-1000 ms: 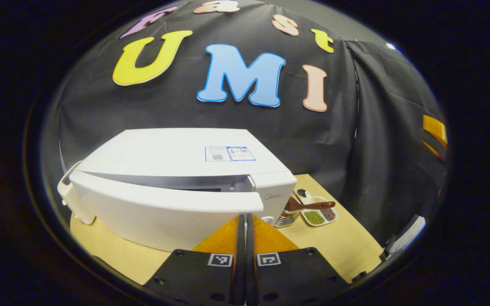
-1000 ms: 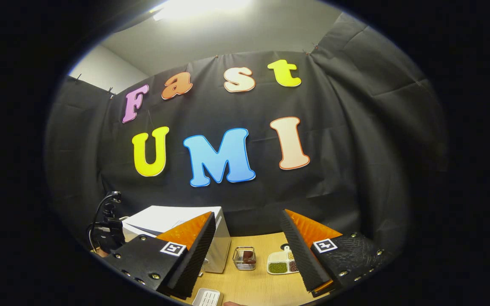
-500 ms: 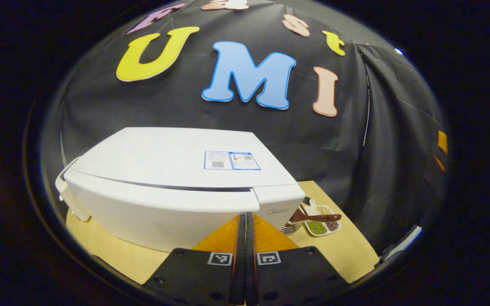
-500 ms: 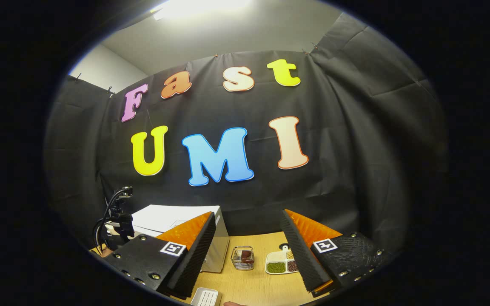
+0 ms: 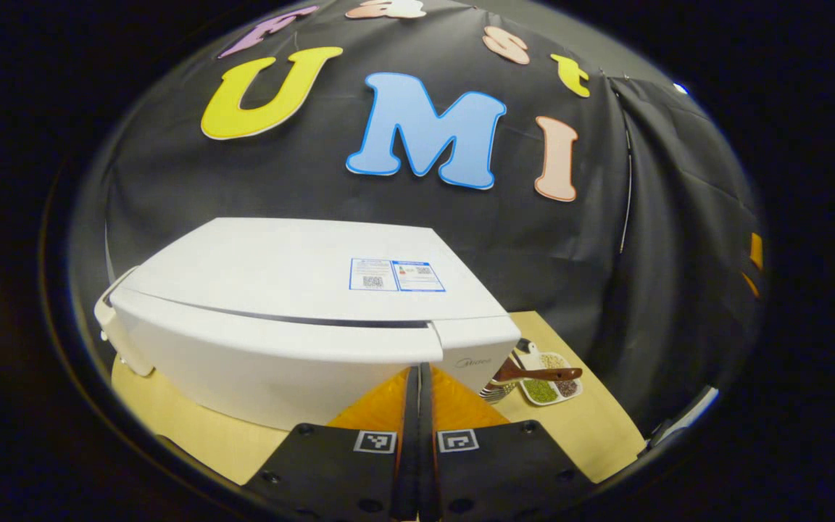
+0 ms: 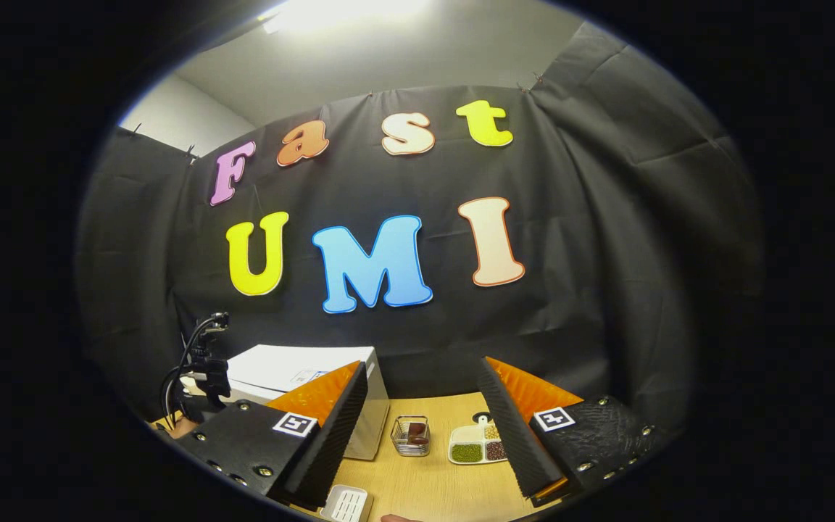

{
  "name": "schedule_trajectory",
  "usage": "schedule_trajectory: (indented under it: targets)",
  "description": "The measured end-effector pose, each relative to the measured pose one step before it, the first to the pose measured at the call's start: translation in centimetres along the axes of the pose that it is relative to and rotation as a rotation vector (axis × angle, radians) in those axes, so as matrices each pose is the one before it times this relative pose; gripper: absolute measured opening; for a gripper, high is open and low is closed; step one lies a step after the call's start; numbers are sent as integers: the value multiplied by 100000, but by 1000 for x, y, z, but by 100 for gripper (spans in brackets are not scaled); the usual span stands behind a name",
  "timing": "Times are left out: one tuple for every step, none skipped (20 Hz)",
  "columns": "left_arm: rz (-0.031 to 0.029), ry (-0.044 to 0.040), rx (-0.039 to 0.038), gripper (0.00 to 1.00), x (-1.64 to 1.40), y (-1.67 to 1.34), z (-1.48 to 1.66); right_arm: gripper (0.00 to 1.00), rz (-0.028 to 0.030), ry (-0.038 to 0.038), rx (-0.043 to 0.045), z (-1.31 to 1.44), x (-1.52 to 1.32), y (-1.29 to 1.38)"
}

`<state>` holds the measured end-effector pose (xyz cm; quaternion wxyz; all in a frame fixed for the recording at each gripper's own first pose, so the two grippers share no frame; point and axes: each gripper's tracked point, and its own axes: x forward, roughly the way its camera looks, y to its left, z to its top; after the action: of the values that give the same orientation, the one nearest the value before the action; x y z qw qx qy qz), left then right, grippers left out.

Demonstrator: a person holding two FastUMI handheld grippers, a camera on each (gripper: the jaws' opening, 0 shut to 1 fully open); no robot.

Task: Open the microwave oven with the left hand, put the food in, and close the microwave oven.

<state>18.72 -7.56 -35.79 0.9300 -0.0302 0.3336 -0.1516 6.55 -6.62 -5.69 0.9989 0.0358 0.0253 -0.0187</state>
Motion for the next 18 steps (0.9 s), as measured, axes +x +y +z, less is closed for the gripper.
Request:
schedule_trajectory:
  targets:
    - [604, -237, 204, 7, 78, -13, -46, 93, 760, -8, 83, -99, -30, -17]
    - [411, -469, 325, 7, 65, 16, 148, 93, 485, 240, -37, -45, -86, -28]
    - [457, -364, 93, 7, 148, 33, 94, 93, 491, 288, 2, -122, -38, -58]
    - [486, -563, 439, 5, 228, 21, 121, 93, 676, 596, 35, -118, -22, 15]
    - [4632, -289, 2315, 6, 510, 1225, 382, 93, 749, 531, -94, -128, -75, 74]
    - [-2422, 1639, -2748, 7, -111, -540, -350, 93, 704, 496, -341, -64, -68, 57]
    - [390, -177, 324, 7, -28, -139, 45, 93, 644, 312, -433, -58, -171, 56]
    - [1817, -333, 1495, 7, -454, 466, 264, 93, 94, 8, -285, 40, -36, -88]
    - [1639, -1915, 196, 7, -230, 289, 593, 93, 63, 260, 217, 42, -133, 123]
    - [1320, -3966, 412, 5, -918, 131, 1268, 93, 222, -215, 677, 225, -23, 293]
    - [724, -4512, 1822, 7, -1412, 184, 1486, 93, 153, -785, 530, 437, 14, 367]
    - [-285, -4093, 2624, 7, -1701, -42, 1656, 93, -275, -899, -115, 532, 139, 348]
    - [494, -4931, 3305, 7, -1975, 262, 2047, 93, -345, -791, -342, 434, 89, 343]
    - [746, -5991, 3083, 5, -2091, 571, 2568, 93, -236, -900, -502, 611, 43, 549]
    - [-658, -6612, 1193, 7, -2113, 359, 2881, 93, -617, -1221, -647, 796, 41, 481]
    - [77, -6405, -401, 12, -2624, 368, 3017, 93, -816, -1073, -518, 861, 35, 461]
    - [1361, -4777, -156, 55, -2651, 683, 2943, 93, -773, -161, -415, 594, 34, 574]
    - [2149, -4468, 1142, 98, -1353, 1188, 2491, 93, -271, 430, -585, 482, -29, 690]
